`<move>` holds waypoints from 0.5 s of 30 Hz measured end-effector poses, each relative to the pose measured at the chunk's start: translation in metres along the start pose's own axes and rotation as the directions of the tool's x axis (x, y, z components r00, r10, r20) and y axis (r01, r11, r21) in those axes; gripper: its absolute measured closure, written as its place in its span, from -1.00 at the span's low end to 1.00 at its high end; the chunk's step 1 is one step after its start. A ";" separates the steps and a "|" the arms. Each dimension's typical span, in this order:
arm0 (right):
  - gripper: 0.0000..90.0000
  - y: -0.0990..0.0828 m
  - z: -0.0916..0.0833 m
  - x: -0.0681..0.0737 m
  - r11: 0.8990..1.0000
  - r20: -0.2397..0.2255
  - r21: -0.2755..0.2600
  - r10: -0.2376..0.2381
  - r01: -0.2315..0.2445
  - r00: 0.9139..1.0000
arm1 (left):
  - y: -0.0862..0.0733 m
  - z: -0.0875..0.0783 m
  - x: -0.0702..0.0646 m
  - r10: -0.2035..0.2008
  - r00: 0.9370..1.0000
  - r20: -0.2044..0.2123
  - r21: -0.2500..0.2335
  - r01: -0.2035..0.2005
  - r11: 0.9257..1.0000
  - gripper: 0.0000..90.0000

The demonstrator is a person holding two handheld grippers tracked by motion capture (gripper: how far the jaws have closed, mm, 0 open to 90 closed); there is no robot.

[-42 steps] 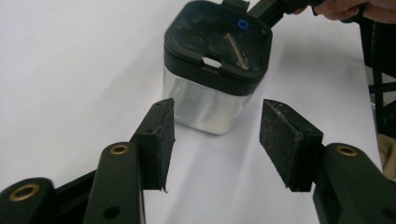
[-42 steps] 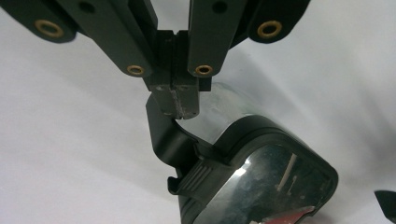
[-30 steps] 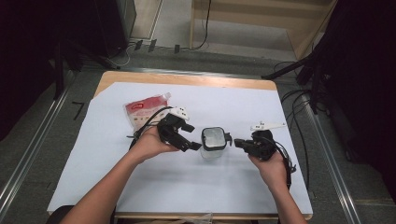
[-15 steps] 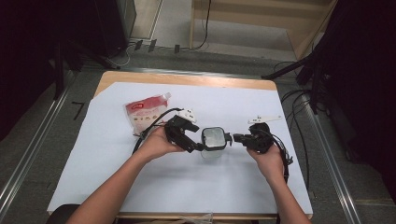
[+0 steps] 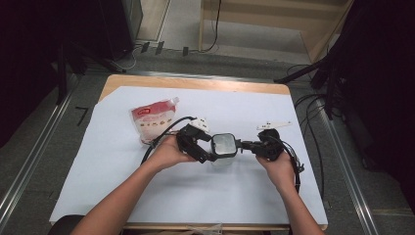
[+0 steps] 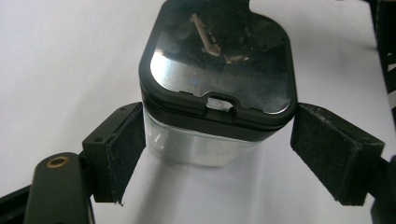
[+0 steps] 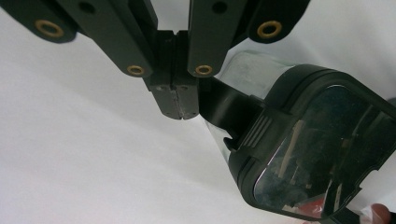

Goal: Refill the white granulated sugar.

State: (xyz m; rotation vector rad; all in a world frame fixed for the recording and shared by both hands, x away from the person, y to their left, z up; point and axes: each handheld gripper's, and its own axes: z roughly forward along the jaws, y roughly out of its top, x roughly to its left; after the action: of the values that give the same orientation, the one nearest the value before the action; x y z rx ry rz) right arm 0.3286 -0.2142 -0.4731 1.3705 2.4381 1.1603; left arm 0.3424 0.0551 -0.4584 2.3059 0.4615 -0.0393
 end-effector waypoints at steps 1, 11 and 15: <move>1.00 0.000 0.000 0.000 1.000 0.001 -0.002 0.002 -0.002 1.000 | 0.001 0.002 -0.001 0.009 1.000 -0.012 0.010 -0.009 1.000 -0.58; 1.00 -0.001 0.002 0.001 1.000 0.011 -0.006 0.011 -0.011 1.000 | 0.002 0.011 -0.003 0.043 0.998 -0.036 0.006 -0.043 0.999 -0.62; 1.00 -0.001 0.003 0.001 1.000 0.014 -0.005 0.022 -0.022 1.000 | 0.003 0.013 -0.005 0.045 0.998 -0.053 0.005 -0.045 0.999 -0.62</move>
State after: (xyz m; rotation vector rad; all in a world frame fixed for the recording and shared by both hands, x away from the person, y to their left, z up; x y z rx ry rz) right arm 0.3282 -0.2124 -0.4757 1.4028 2.4154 1.1563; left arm 0.3407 0.0423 -0.4645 2.3247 0.4364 0.0433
